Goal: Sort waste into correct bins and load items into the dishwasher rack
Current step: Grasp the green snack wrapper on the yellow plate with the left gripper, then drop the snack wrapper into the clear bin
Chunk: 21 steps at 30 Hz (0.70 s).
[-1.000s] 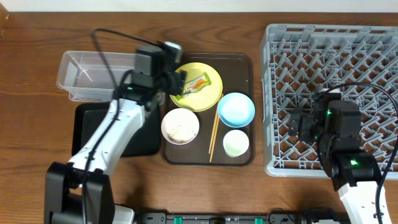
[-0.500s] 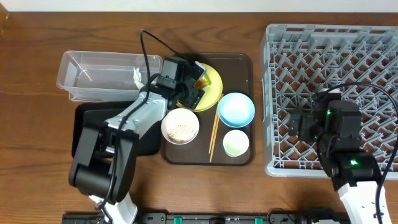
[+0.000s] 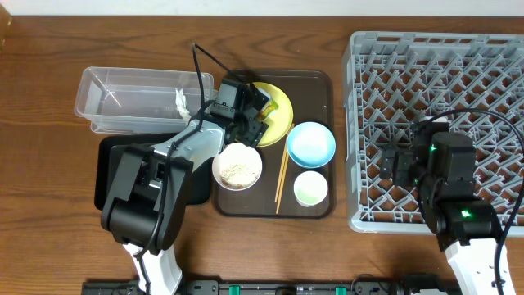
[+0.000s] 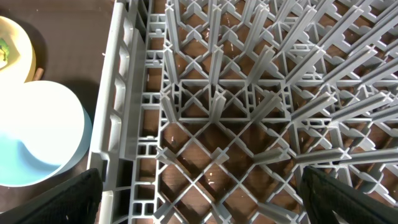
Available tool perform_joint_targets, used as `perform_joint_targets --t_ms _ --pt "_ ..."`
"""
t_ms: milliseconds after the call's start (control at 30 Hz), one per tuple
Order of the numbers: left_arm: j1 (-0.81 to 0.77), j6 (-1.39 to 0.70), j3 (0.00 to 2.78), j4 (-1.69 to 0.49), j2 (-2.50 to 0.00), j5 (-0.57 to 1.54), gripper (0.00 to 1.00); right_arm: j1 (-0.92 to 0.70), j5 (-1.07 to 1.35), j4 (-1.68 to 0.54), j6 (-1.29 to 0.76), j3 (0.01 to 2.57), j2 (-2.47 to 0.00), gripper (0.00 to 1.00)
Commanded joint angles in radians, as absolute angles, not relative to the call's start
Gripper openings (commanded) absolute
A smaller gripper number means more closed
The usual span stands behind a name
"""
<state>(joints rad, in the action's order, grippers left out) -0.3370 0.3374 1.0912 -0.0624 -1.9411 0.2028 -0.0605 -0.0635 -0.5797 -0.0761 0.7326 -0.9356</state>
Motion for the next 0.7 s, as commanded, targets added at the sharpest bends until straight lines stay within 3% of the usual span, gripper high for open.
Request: perform_joint_targets --t_ms 0,67,267,567,667 --pt "-0.338 0.347 1.102 -0.067 -1.948 0.191 0.57 -0.066 -0.064 -0.579 -0.089 0.753 -0.936 0.99" --pt "-0.338 0.34 1.102 -0.07 -1.948 0.191 0.42 -0.066 -0.064 -0.58 -0.089 0.754 -0.936 0.99" --pt "-0.338 0.264 1.102 -0.07 -1.925 0.191 0.1 -0.066 -0.064 -0.58 -0.089 0.753 -0.936 0.99" --pt "-0.337 0.15 1.102 -0.073 -1.715 0.189 0.06 -0.066 -0.063 -0.58 -0.089 0.753 -0.936 0.99" --pt "-0.323 0.064 1.102 -0.073 -1.636 0.075 0.06 -0.066 -0.063 -0.58 -0.089 0.753 -0.936 0.99"
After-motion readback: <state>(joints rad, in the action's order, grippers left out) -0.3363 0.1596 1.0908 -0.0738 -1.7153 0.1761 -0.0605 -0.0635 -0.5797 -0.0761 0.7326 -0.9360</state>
